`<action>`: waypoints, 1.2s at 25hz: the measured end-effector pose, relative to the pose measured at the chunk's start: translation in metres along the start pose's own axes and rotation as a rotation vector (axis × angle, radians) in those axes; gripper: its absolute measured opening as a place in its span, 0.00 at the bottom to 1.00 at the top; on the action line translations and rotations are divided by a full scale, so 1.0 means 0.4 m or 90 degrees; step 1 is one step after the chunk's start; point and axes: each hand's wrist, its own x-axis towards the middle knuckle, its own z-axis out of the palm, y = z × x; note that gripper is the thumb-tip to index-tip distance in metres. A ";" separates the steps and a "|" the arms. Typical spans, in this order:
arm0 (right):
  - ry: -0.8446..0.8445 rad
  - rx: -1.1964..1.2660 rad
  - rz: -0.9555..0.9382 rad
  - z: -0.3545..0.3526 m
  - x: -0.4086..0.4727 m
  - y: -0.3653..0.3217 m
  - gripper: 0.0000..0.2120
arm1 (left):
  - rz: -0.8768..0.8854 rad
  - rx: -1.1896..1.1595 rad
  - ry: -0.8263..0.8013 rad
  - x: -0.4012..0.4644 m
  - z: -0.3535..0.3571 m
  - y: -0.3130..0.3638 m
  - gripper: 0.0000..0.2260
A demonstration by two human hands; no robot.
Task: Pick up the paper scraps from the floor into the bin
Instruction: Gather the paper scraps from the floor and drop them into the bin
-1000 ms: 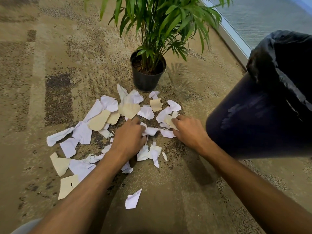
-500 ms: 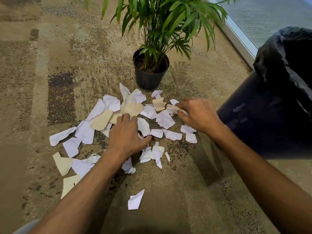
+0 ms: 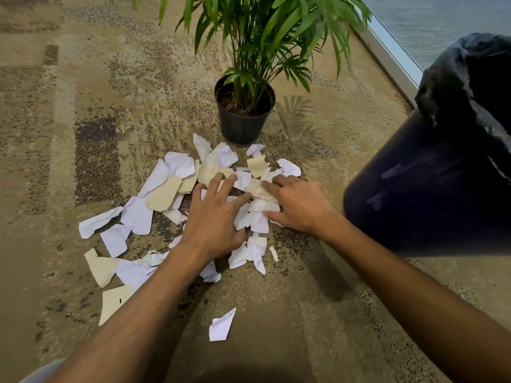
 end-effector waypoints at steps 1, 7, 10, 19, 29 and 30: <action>0.013 -0.003 -0.003 -0.001 0.007 -0.007 0.31 | 0.030 -0.006 0.000 0.001 0.007 0.005 0.28; 0.072 0.023 -0.006 -0.008 0.017 -0.014 0.16 | 0.085 -0.122 0.023 0.001 0.038 0.019 0.08; 0.095 0.080 0.036 -0.021 -0.010 0.009 0.13 | 0.072 -0.169 0.069 0.001 0.035 0.016 0.10; 0.063 -0.028 0.063 0.012 -0.078 0.027 0.16 | 0.014 -0.185 0.060 -0.018 -0.027 -0.025 0.14; -0.019 -0.019 0.119 -0.009 -0.044 -0.113 0.36 | -0.096 -0.075 -0.140 -0.070 -0.032 -0.028 0.24; -0.012 -0.010 0.127 -0.013 -0.039 -0.117 0.33 | -0.086 -0.086 -0.125 -0.065 -0.028 -0.029 0.16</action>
